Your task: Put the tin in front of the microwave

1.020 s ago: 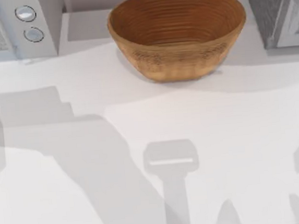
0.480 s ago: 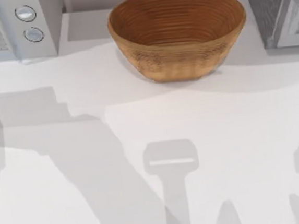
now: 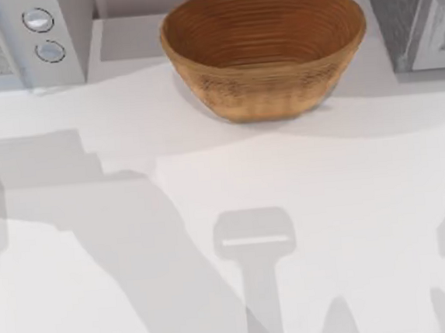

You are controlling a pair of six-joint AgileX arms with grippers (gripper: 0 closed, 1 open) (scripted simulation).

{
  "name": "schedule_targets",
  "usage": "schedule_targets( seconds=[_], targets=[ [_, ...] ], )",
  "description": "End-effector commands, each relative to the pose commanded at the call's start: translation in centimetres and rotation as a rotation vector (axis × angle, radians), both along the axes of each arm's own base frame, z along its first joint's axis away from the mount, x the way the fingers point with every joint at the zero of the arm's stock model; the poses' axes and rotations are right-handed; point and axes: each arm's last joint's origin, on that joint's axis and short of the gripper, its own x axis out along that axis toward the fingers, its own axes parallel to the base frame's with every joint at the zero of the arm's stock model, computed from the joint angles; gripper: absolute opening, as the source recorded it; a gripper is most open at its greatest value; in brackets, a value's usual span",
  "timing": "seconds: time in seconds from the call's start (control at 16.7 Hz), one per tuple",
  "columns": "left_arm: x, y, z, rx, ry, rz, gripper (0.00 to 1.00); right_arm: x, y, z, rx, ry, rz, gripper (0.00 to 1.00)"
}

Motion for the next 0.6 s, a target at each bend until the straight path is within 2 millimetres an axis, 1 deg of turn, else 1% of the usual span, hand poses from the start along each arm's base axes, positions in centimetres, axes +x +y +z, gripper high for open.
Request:
schedule_targets(
  seconds=[0.42, 0.48, 0.6],
  targets=[
    [0.00, 0.00, 0.00, 0.000, 0.000, 0.000, 0.98, 0.00, 0.00, 0.00, 0.000, 0.000, 0.000, 1.00],
    [0.00, 0.00, 0.00, 0.000, 0.000, 0.000, 1.00, 0.00, 0.00, 0.00, 0.000, 0.000, 0.000, 1.00],
    [0.00, 0.00, 0.00, 0.000, 0.000, 0.000, 1.00, 0.00, 0.00, 0.00, 0.000, 0.000, 0.000, 1.00]
  ],
)
